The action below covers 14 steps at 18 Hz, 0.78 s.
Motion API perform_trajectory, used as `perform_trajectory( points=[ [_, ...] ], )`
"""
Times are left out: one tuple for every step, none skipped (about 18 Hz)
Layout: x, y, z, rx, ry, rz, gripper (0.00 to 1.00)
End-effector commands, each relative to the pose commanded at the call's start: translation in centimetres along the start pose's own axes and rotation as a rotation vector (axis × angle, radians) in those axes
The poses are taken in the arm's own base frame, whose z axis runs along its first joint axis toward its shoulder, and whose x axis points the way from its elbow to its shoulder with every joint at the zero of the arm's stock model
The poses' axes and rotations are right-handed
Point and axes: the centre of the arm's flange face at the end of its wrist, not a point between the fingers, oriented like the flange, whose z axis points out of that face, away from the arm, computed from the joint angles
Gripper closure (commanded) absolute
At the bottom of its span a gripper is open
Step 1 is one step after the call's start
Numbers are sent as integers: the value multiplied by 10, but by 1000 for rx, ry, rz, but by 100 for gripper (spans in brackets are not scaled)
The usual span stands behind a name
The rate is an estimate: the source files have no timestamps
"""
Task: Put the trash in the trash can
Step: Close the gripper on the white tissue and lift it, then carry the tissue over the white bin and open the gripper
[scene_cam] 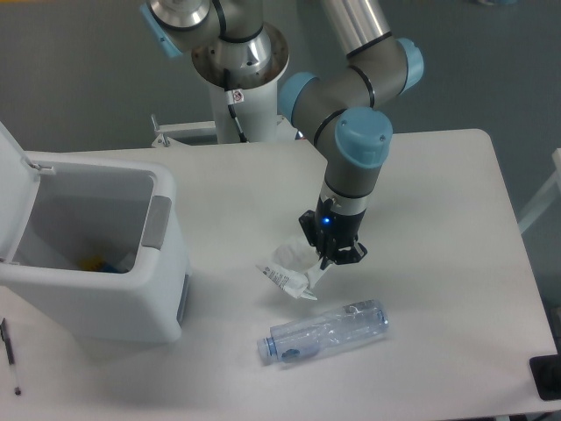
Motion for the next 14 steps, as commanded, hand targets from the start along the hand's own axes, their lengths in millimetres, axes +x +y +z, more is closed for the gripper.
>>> perform_trajectory(
  points=[
    [0, -4, -15, 14, -24, 4, 100],
    [1, -7, -25, 33, -35, -12, 100],
    [0, -12, -30, 63, -35, -31, 100],
    [-1, -17, -34, 93, -33, -51, 100],
    [-3, -22, -41, 125, -36, -64, 100],
    [-4, -28, -53, 160, -46, -74, 100],
    [-5, -34, -61, 197, -46, -83, 100],
    [-8, -41, -71, 237, -49, -90, 100],
    [-14, -50, -83, 273, -58, -107, 100],
    [-17, -59, -95, 307, -64, -130, 100],
    [-19, -67, -106, 335, -67, -158, 100],
    [-19, -72, -115, 356, -69, -180, 100],
    [-18, -77, -124, 374, -73, -191, 100],
    [-17, -82, -134, 392, -78, -190, 100]
  ],
)
